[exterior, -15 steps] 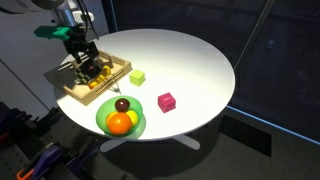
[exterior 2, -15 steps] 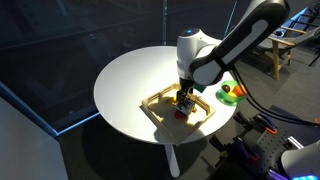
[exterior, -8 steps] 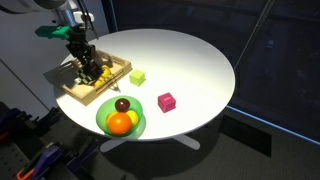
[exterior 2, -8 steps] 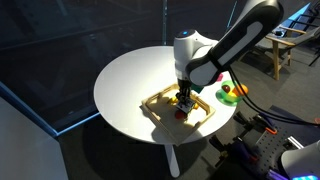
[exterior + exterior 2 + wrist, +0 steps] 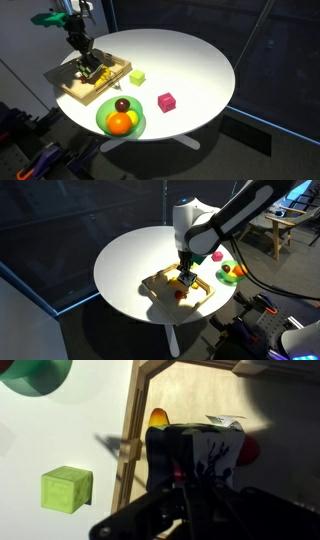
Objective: Pick up the block with the number one on it and put it on the table
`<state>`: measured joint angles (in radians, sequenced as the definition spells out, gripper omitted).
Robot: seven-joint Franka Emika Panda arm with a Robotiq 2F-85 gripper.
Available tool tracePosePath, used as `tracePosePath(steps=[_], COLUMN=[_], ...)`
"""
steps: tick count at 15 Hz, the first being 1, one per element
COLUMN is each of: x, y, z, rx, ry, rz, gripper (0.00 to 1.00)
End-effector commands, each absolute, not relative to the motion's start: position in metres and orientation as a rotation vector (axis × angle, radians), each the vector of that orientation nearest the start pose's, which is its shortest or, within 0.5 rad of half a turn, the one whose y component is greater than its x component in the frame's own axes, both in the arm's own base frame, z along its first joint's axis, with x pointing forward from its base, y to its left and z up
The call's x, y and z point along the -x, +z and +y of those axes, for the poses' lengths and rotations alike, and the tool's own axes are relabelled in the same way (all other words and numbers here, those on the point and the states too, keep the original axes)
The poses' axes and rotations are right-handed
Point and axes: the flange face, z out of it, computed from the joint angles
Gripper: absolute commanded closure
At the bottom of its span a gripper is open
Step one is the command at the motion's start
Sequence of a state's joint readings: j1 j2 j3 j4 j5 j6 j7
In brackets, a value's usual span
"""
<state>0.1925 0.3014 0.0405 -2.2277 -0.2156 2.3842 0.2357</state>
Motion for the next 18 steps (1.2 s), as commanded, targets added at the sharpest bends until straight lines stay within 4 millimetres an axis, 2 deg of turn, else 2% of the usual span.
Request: tracePosePath(steps=[1,5,8,18], x=[-0.521,-0.528,-0.535,-0.563], y=[0.265,0.294,0.31,0.324], z=[0.104,0.07,0.04,-0.057], rx=[3.285,3.266,3.235,3.141], ry=[0.167,0.136,0.109,0.105], rz=[-0.154,0.002,0.153,0.551], gripper=[0.97,0.97,0.97,0.97])
